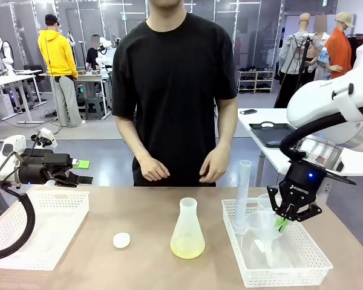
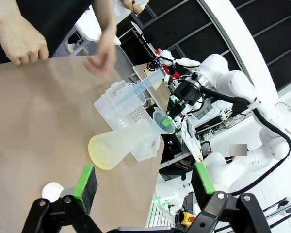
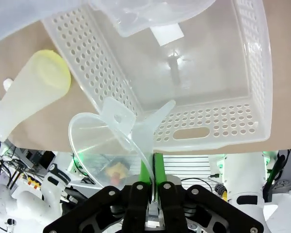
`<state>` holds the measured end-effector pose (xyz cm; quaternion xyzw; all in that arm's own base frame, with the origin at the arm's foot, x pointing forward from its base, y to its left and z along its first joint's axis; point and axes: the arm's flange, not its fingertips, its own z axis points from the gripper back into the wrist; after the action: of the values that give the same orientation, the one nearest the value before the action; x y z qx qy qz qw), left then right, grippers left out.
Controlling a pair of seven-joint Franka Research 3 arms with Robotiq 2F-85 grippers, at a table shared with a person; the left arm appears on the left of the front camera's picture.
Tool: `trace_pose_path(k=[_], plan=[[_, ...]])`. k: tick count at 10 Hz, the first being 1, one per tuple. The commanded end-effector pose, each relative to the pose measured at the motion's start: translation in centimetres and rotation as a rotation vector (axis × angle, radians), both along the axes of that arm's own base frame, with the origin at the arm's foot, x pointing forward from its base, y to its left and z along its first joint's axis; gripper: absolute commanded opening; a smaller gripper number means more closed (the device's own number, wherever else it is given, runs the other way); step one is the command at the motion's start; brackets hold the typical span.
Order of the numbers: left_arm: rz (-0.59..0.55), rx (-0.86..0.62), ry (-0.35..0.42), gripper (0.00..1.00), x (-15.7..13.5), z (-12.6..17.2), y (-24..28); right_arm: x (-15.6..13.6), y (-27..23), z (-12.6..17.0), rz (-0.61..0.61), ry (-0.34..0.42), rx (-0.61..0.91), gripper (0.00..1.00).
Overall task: Prepare the solutions needed for the experiment.
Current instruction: Once the solution is in the Big flask , pick up the Plastic Funnel and place it back into the right Organizing basket.
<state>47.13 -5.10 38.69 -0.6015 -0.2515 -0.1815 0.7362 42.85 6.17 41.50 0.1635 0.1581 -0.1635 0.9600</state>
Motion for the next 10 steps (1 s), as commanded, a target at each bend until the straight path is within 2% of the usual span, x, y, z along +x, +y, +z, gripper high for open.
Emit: trace_pose_path(k=[1,2,3,4,5,10], plan=[[0.009,0.012,-0.021,1.0,0.2,0.1,-0.21,0.97,-0.31,-0.43,-0.066,-0.001,-0.032,0.24],[0.009,0.012,-0.021,1.0,0.2,0.1,-0.21,1.03,-0.35,-0.76,-0.077,-0.01,-0.034,0.24],[0.009,0.012,-0.021,1.0,0.2,0.1,-0.21,1.12,-0.55,-1.03,-0.088,-0.018,-0.042,0.44],[0.009,0.012,-0.021,1.0,0.2,0.1,-0.21,1.16,-0.59,-1.26,-0.101,-0.018,-0.046,0.25],[0.009,0.012,-0.021,1.0,0.2,0.1,-0.21,0.87,-0.6,-0.79,-0.046,-0.01,-0.01,0.64],[0.009,0.012,-0.021,1.0,0.2,0.1,-0.21,0.87,-0.6,-0.79,-0.046,-0.01,-0.01,0.64]])
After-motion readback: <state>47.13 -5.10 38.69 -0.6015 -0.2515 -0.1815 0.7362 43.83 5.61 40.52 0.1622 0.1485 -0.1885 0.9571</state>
